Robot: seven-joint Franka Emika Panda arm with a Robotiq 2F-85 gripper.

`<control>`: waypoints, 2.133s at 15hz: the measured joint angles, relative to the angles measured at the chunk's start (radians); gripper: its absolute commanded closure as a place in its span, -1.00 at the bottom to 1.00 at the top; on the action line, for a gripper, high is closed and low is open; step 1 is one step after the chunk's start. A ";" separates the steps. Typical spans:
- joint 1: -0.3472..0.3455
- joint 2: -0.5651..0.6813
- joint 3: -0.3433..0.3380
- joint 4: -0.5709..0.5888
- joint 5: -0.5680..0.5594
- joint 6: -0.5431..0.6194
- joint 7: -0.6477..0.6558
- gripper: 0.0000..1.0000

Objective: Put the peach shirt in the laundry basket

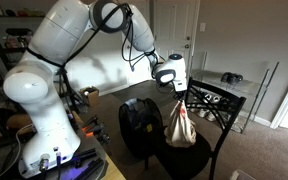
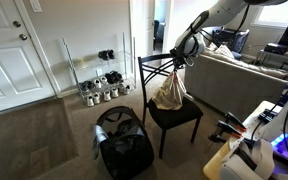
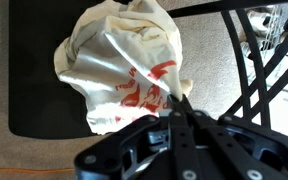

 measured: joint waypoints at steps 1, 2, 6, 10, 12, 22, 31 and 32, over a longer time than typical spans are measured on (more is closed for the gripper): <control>0.000 0.000 0.000 0.000 0.000 0.000 0.000 0.97; 0.000 0.000 0.000 0.000 0.000 0.000 0.000 0.97; 0.005 0.001 -0.005 0.001 0.000 -0.001 0.000 0.99; 0.028 -0.024 0.011 0.005 0.000 0.046 -0.017 0.99; 0.037 -0.064 0.053 -0.009 0.000 0.091 -0.066 0.99; -0.106 -0.240 0.483 -0.148 0.014 0.176 -0.351 0.99; -0.299 -0.278 0.827 -0.205 0.014 0.176 -0.536 0.99; -0.314 -0.279 0.863 -0.210 0.014 0.176 -0.553 0.99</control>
